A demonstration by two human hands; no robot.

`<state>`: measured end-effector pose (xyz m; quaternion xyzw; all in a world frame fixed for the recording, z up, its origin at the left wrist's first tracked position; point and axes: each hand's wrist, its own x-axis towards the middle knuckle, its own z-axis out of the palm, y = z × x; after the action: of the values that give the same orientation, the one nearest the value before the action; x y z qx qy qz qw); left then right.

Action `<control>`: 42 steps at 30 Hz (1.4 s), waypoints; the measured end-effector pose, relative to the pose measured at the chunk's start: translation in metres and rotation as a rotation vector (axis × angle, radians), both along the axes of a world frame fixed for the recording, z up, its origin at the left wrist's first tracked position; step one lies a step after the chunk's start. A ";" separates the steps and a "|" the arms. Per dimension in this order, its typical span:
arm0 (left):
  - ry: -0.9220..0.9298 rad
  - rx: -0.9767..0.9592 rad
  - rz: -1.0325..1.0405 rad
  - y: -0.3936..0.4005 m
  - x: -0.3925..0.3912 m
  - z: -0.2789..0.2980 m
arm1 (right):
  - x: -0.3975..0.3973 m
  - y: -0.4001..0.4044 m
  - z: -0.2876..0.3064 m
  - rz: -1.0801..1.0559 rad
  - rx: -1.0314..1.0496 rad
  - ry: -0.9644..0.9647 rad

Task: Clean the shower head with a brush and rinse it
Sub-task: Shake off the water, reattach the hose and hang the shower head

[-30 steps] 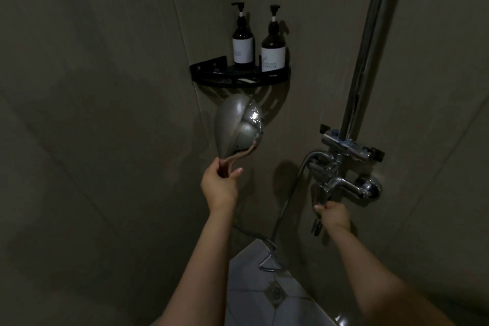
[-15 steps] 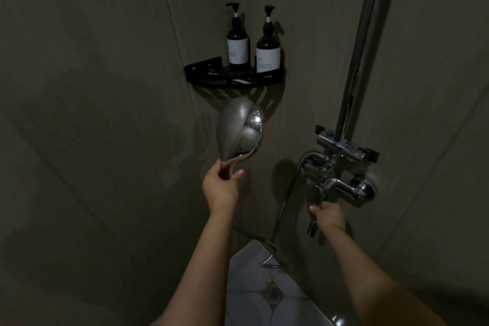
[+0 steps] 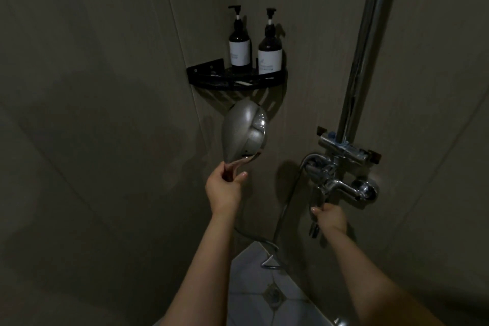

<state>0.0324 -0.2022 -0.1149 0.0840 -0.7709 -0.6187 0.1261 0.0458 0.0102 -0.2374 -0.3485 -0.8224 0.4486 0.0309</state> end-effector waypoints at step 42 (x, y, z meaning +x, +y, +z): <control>0.019 0.055 -0.156 -0.039 0.002 0.006 | -0.061 -0.068 0.140 -0.054 -1.003 0.721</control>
<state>0.0345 -0.2416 -0.1088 0.0213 -0.7566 -0.6484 0.0823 -0.0153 -0.0582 -0.0976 -0.1676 -0.4402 0.8691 0.1508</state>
